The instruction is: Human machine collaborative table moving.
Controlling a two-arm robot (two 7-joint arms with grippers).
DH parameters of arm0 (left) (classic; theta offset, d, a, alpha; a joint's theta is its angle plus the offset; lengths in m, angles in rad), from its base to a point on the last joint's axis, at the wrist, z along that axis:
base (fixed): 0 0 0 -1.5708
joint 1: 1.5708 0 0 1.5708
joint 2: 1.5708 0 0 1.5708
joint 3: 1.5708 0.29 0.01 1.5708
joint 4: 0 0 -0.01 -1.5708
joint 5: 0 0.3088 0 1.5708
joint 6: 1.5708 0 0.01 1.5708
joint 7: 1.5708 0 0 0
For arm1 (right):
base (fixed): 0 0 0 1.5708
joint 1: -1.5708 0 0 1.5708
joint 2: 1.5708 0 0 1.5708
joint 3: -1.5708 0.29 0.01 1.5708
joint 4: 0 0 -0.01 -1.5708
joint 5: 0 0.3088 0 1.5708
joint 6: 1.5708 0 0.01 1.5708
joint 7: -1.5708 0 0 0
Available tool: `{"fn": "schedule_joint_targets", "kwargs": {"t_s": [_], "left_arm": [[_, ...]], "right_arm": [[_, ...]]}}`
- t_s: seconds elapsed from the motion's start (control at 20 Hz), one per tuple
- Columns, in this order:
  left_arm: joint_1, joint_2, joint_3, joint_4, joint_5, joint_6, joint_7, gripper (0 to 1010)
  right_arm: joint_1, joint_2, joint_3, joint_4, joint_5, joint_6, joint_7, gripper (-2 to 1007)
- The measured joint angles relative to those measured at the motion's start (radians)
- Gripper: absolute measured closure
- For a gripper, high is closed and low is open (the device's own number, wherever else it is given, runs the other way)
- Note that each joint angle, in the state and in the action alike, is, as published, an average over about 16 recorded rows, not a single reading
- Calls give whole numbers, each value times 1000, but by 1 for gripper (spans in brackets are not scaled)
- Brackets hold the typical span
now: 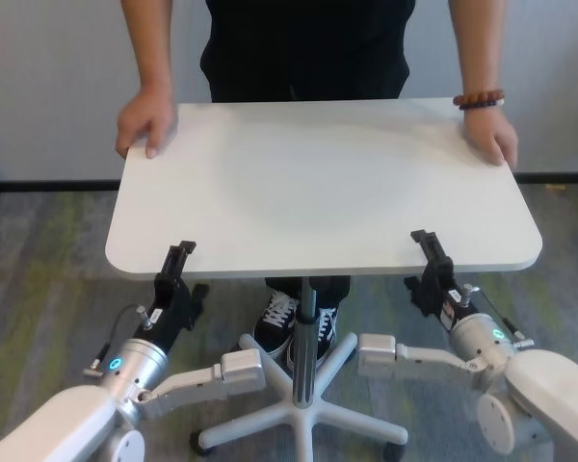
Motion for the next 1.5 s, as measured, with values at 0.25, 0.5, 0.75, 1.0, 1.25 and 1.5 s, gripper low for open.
{"fn": "schedule_joint_targets", "kwargs": {"t_s": [0.25, 0.5, 0.75, 1.0, 1.25, 1.5], "left_arm": [[64, 34, -13, -107, 13, 31, -12, 10], [119, 58, -32, -181, 11, 38, -25, 10], [163, 84, -62, -239, -40, -10, -70, 10], [197, 122, -99, -303, -156, -115, -169, 10], [223, 160, -133, -362, -321, -256, -302, 10], [237, 188, -151, -402, -475, -385, -423, 10]], "right_arm": [[-40, 15, 5, -61, 1, 3, 15, 5], [-87, 35, 17, -130, 17, -16, 28, 4], [-126, 53, 34, -185, 61, -79, 37, 4], [-153, 61, 58, -215, 154, -199, 54, 4], [-162, 48, 88, -201, 295, -362, 90, 4], [-157, 18, 116, -157, 459, -526, 151, 4]]}}
